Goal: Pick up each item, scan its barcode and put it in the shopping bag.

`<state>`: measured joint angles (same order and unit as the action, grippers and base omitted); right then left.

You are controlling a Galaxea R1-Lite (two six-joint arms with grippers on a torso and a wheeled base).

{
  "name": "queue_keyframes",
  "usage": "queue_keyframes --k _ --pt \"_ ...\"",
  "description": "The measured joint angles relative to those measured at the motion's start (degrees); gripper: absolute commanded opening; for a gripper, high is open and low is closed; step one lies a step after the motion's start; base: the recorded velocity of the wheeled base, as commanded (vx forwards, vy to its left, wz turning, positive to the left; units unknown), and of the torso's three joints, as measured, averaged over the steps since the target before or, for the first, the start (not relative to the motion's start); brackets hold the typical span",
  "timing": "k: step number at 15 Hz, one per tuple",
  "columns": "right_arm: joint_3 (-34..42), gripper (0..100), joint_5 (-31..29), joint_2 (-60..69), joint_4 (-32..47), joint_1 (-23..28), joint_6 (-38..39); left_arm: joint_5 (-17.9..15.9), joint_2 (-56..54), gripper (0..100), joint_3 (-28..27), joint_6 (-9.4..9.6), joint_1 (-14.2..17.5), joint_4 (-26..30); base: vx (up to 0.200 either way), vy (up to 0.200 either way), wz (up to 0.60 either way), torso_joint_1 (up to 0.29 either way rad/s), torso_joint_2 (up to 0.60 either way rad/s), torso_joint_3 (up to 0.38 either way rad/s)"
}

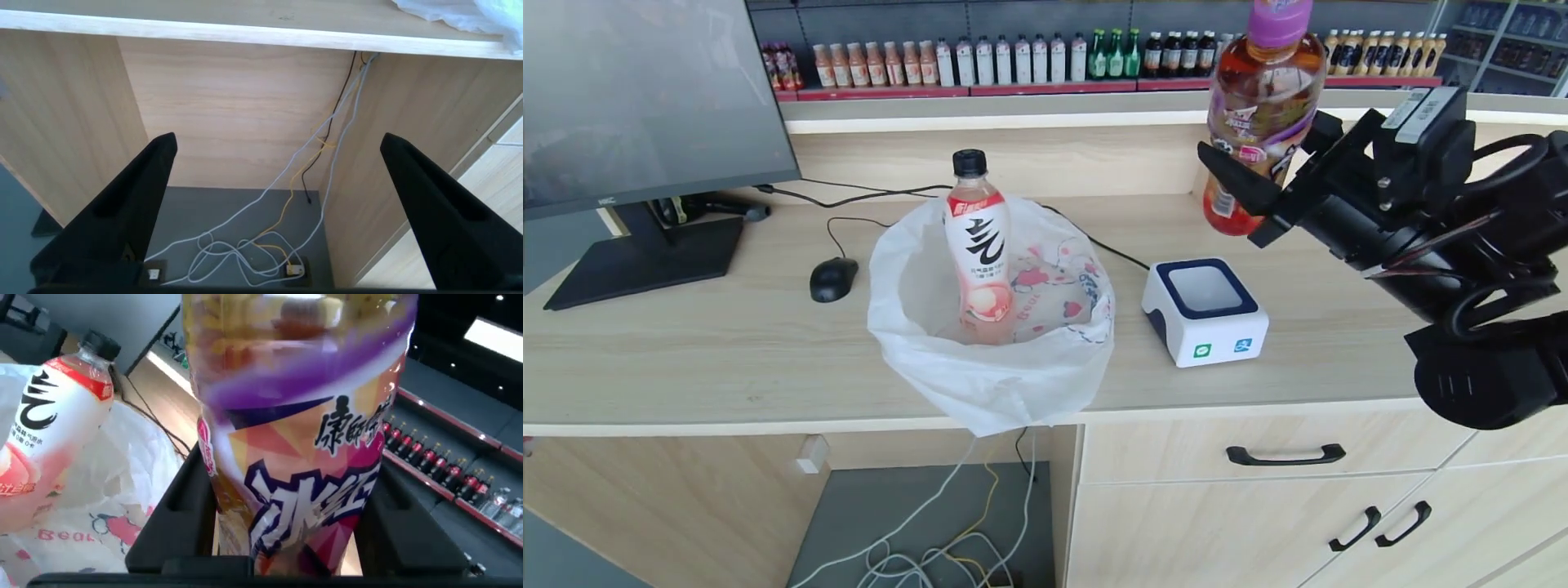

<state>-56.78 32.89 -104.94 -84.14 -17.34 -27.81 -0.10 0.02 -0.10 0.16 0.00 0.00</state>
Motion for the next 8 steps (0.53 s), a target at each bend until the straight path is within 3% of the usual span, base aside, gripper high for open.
queue_keyframes --k 3,8 --pt "-2.6 0 8.4 -2.0 0.4 3.2 -1.0 0.0 0.0 100 0.0 0.02 0.0 0.0 0.0 0.0 0.0 0.0 0.0 0.0" --pt "-0.4 0 6.3 -3.0 0.5 2.1 -9.6 0.0 0.0 100 0.0 0.02 0.0 0.0 0.0 0.0 0.0 0.0 0.0 0.0"
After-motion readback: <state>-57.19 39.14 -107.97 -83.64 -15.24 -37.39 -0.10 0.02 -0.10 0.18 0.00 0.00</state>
